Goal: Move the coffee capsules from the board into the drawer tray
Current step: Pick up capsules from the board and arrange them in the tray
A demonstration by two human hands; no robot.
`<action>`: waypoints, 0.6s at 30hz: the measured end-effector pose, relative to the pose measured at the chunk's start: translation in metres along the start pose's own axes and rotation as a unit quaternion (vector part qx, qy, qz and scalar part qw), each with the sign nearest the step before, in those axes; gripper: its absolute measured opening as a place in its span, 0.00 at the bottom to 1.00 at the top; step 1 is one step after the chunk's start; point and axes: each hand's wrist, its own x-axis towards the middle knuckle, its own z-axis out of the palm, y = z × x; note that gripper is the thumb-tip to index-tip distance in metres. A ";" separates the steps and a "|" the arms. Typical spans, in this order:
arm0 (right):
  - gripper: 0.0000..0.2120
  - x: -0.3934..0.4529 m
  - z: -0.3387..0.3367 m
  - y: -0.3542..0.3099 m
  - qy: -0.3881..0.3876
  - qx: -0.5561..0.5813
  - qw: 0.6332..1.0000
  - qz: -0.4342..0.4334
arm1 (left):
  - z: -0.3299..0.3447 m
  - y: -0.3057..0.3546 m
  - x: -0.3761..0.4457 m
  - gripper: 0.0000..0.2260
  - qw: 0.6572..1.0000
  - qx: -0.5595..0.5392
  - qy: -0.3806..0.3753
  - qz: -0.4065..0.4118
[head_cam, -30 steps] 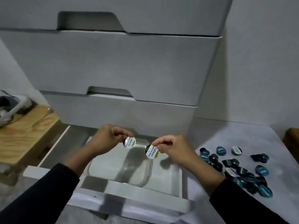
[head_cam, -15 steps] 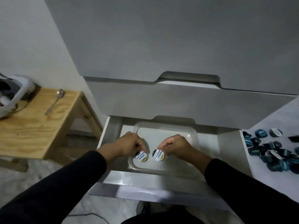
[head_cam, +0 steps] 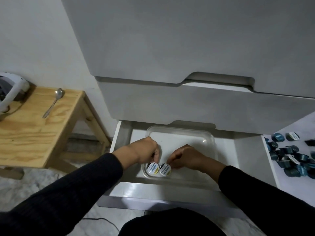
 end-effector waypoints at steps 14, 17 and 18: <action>0.09 -0.007 0.002 -0.001 -0.073 -0.014 0.997 -0.023 | 0.003 0.004 -0.010 0.09 0.999 0.011 0.000 -0.034; 0.10 -0.011 0.003 -0.003 -0.063 -0.031 0.997 -0.027 | 0.003 0.008 -0.016 0.09 0.998 0.020 0.017 -0.050; 0.09 -0.012 0.004 -0.005 -0.055 -0.051 0.997 -0.027 | 0.003 0.009 -0.018 0.09 0.998 0.027 0.025 -0.060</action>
